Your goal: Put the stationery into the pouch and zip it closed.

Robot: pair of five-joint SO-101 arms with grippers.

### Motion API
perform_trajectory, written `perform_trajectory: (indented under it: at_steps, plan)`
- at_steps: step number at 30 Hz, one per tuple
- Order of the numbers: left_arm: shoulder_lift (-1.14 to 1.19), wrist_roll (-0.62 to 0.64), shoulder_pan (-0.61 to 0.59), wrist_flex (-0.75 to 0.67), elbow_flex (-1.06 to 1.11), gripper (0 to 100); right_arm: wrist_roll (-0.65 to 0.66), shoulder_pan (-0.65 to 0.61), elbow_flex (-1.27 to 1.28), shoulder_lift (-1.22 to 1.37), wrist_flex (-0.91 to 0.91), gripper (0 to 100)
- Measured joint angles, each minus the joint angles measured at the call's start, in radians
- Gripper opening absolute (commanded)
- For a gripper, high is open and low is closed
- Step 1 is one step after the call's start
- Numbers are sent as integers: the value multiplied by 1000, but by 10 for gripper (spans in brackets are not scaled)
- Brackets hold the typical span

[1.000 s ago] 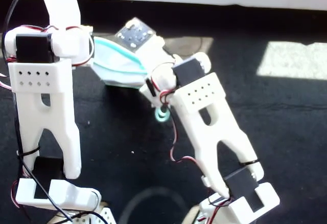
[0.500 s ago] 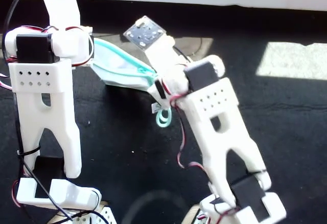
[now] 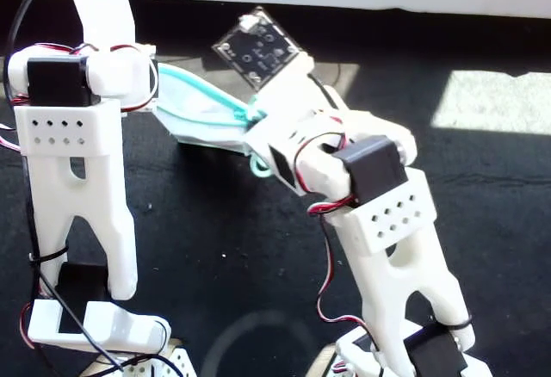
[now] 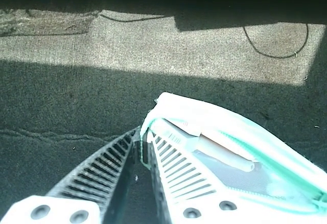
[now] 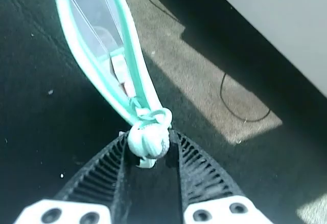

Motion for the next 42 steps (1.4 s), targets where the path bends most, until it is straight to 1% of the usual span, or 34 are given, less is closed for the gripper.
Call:
perform_trajectory:
  at_steps: [3, 7, 15, 20, 24, 27, 32, 39, 42]
  plan:
    - [0, 0, -2, 0, 0, 8, 0, -32, 8, 0, -46, 7]
    - [0, 0, -2, 0, 0, 8, 0, -64, 9, 0, -55, 9]
    - [0, 0, -2, 0, 0, 8, 0, -68, 49, 3, -57, 15]
    - [0, 0, -2, 0, 0, 8, -8, -71, 52, 54, -61, 105]
    - [0, 0, -2, 0, 0, 8, -68, -74, 51, 78, -72, 92]
    - [2, 0, 0, 0, 0, 8, -57, -74, 51, 78, -72, 0]
    - [2, 0, 0, 0, 0, 8, 0, -72, 51, 75, -72, 5]
    - [2, 0, 0, 0, -3, 8, 8, -72, 25, 17, -71, 5]
    - [2, 0, -2, 0, -18, 8, 9, -52, 17, 14, -69, 5]
